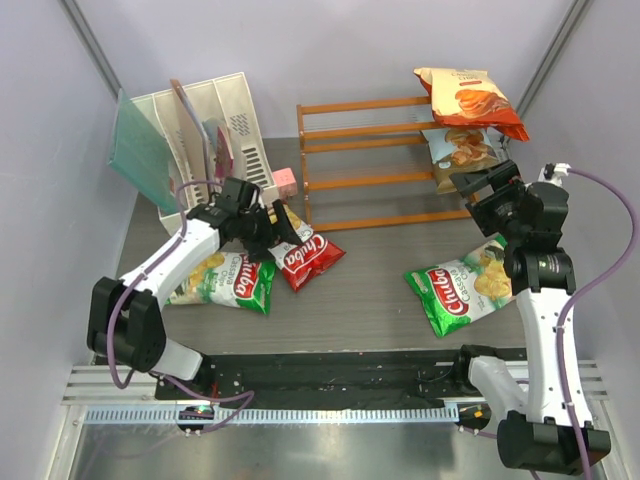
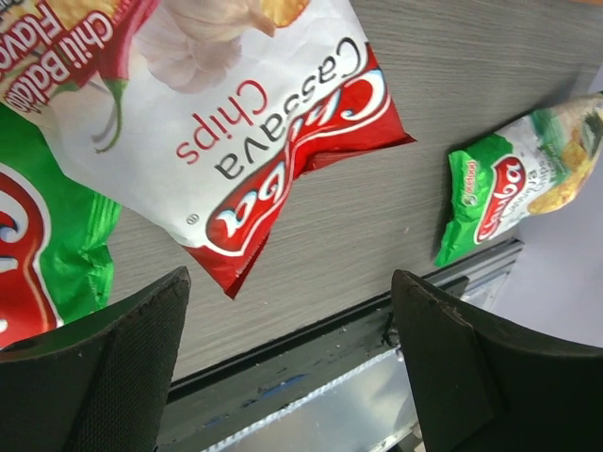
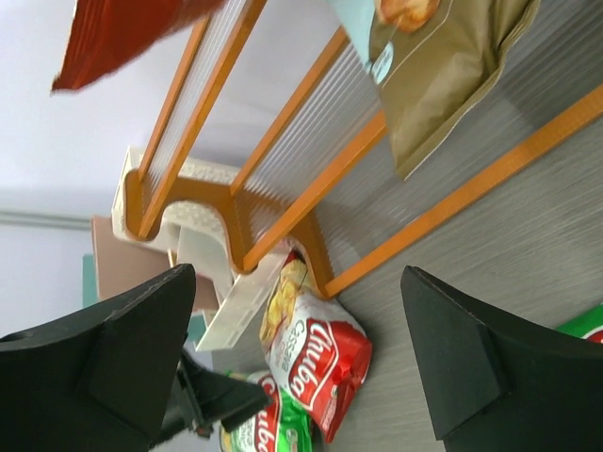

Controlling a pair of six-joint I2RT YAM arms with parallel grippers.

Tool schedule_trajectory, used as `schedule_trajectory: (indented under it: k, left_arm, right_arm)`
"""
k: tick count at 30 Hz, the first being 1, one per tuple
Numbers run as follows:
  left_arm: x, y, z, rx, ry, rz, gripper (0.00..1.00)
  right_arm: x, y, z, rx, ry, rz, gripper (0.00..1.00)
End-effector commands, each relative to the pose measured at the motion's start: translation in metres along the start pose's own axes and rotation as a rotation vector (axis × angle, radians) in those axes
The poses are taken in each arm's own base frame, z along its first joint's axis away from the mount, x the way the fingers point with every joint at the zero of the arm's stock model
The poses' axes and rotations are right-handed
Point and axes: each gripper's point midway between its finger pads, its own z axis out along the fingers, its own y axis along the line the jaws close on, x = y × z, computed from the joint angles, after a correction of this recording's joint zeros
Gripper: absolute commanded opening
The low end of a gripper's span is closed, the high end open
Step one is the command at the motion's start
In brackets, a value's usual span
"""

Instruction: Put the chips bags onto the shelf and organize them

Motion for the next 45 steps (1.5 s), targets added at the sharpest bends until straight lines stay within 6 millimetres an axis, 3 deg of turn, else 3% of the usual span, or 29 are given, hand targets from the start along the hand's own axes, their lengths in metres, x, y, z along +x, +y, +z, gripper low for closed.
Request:
schedule_trajectory:
  k: [1,2,8,10,14,19,25,32,33,34,39,40,42,45]
  left_arm:
    - [-0.009,0.012,0.014,-0.053,0.005,0.025,0.88]
    - [-0.003,0.018,0.016,-0.083,0.046,0.016,0.88]
    - [-0.026,0.04,0.019,-0.228,-0.007,0.045,0.93]
    - [-0.029,0.046,0.021,-0.235,-0.003,0.028,0.93]
    - [-0.041,0.058,0.019,-0.254,-0.019,-0.023,0.93]
    - [-0.048,0.053,0.04,-0.181,-0.026,-0.018,0.92]
    - [-0.037,0.037,0.072,0.003,0.027,-0.068,0.9]
    - [-0.029,0.047,0.083,-0.001,0.033,-0.08,0.85]
    - [-0.03,0.046,0.082,0.004,0.027,-0.078,0.81]
    - [-0.029,0.046,0.081,0.005,0.026,-0.08,0.7]
    - [-0.03,0.039,0.069,0.028,-0.012,-0.084,0.45]
    - [-0.029,0.038,0.067,0.037,-0.01,-0.084,0.27]
    - [-0.027,0.035,0.065,0.048,0.0,-0.086,0.0]
    - [-0.022,0.03,0.06,0.064,0.016,-0.111,0.0]
  right_arm:
    - [0.037,-0.008,-0.015,-0.021,0.149,-0.023,0.94]
    - [0.045,-0.012,-0.016,-0.009,0.183,-0.03,0.94]
    - [0.083,-0.026,-0.031,0.021,0.345,-0.201,0.92]
    - [0.1,-0.026,-0.034,0.015,0.424,-0.256,0.92]
    - [0.113,-0.019,-0.029,-0.004,0.464,-0.312,0.92]
    - [0.119,-0.01,-0.019,-0.064,0.476,-0.308,0.92]
    - [0.134,-0.009,-0.012,-0.104,0.523,-0.29,0.92]
    - [0.168,-0.011,-0.003,-0.133,0.61,-0.216,0.92]
    - [0.171,-0.007,0.0,-0.15,0.604,-0.193,0.92]
    - [0.179,-0.005,-0.001,-0.162,0.62,-0.194,0.92]
    - [0.21,-0.009,0.009,-0.16,0.661,-0.18,0.92]
    - [0.218,-0.008,0.008,-0.164,0.678,-0.177,0.92]
    - [0.229,-0.011,0.012,-0.158,0.683,-0.166,0.92]
    - [0.249,-0.015,0.013,-0.156,0.708,-0.12,0.93]
